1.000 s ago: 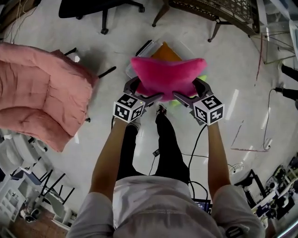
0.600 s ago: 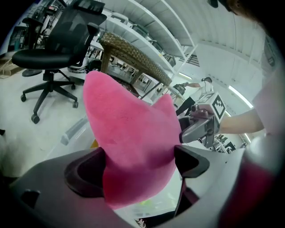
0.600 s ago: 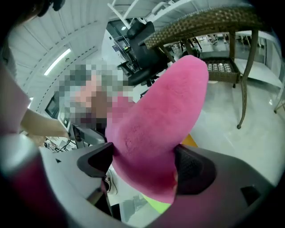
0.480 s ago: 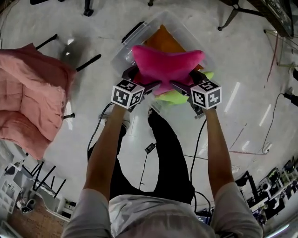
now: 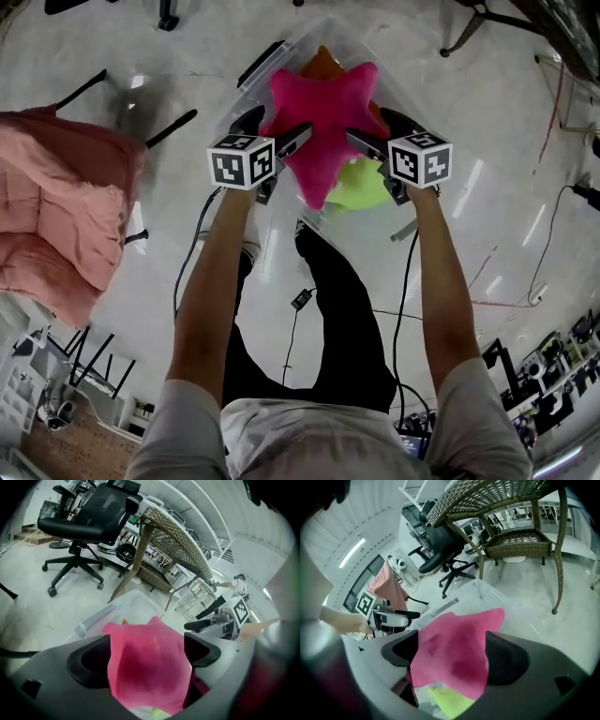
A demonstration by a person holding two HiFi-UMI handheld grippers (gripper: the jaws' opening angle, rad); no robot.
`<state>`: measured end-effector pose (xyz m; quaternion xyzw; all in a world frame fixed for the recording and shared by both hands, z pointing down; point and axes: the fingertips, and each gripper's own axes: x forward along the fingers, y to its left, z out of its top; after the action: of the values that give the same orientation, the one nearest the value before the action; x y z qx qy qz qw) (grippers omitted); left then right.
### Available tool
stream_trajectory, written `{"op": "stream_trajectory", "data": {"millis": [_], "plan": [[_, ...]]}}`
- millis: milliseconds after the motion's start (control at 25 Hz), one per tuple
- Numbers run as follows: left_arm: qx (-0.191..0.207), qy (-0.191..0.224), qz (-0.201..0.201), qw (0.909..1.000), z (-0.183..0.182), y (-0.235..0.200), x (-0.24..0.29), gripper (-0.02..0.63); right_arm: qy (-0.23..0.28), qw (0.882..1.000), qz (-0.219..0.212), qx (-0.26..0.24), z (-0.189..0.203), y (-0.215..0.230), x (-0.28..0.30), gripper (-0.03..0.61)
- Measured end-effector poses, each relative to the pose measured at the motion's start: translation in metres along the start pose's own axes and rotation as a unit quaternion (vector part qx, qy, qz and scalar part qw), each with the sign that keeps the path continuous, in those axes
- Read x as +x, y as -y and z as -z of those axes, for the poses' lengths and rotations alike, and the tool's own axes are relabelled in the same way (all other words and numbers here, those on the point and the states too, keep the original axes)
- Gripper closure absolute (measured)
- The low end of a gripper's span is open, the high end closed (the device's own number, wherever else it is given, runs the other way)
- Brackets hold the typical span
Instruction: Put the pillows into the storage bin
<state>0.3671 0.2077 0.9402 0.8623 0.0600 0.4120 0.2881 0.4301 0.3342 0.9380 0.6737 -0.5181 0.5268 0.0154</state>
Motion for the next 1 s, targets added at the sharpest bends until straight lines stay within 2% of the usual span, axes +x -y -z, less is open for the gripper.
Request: {"op": "stream_trajectory", "data": {"millis": [120,240,440,520,600,640,680,720,760,880,960,1000], "plan": [[0.007,-0.005,0.003,1.0000,-0.006,0.006,-0.018,0.103,-0.012,1.000,0.017,-0.009,-0.002,-0.004,-0.018,0.135],[0.037,-0.019,0.002,0.9991,-0.012,0.016,-0.048,0.103,-0.014,0.999,0.035,-0.019,-0.013,-0.019,-0.040,0.135],[0.095,-0.022,-0.007,0.9952,-0.035,0.035,-0.127,0.103,-0.004,0.998,0.033,-0.059,-0.047,-0.088,-0.083,0.141],[0.120,-0.011,-0.014,0.9927,-0.051,0.044,-0.165,0.104,0.003,0.995,0.029,-0.091,-0.066,-0.124,-0.102,0.171],[0.141,0.003,-0.018,0.9899,-0.069,0.055,-0.206,0.121,0.016,0.992,0.029,-0.122,-0.087,-0.163,-0.122,0.254],[0.150,0.014,-0.024,0.9884,-0.079,0.059,-0.228,0.152,0.025,0.990,0.029,-0.138,-0.100,-0.182,-0.132,0.280],[0.157,0.029,-0.032,0.9867,-0.091,0.061,-0.249,0.236,0.035,0.987,0.030,-0.154,-0.115,-0.200,-0.141,0.297],[0.161,0.047,-0.044,0.9848,-0.105,0.062,-0.270,0.355,0.047,0.984,0.028,-0.170,-0.132,-0.217,-0.149,0.317],[0.164,0.065,-0.057,0.9826,-0.120,0.062,-0.290,0.425,0.060,0.980,0.025,-0.187,-0.151,-0.235,-0.156,0.336],[0.176,0.114,-0.089,0.9737,-0.162,0.061,-0.351,0.479,0.106,0.966,0.010,-0.235,-0.208,-0.290,-0.179,0.396],[0.174,0.154,-0.104,0.9670,-0.183,0.062,-0.398,0.563,0.136,0.954,0.007,-0.268,-0.241,-0.330,-0.196,0.453],[0.169,0.176,-0.111,0.9635,-0.192,0.064,-0.423,0.574,0.150,0.947,0.007,-0.285,-0.256,-0.350,-0.205,0.476]]}}
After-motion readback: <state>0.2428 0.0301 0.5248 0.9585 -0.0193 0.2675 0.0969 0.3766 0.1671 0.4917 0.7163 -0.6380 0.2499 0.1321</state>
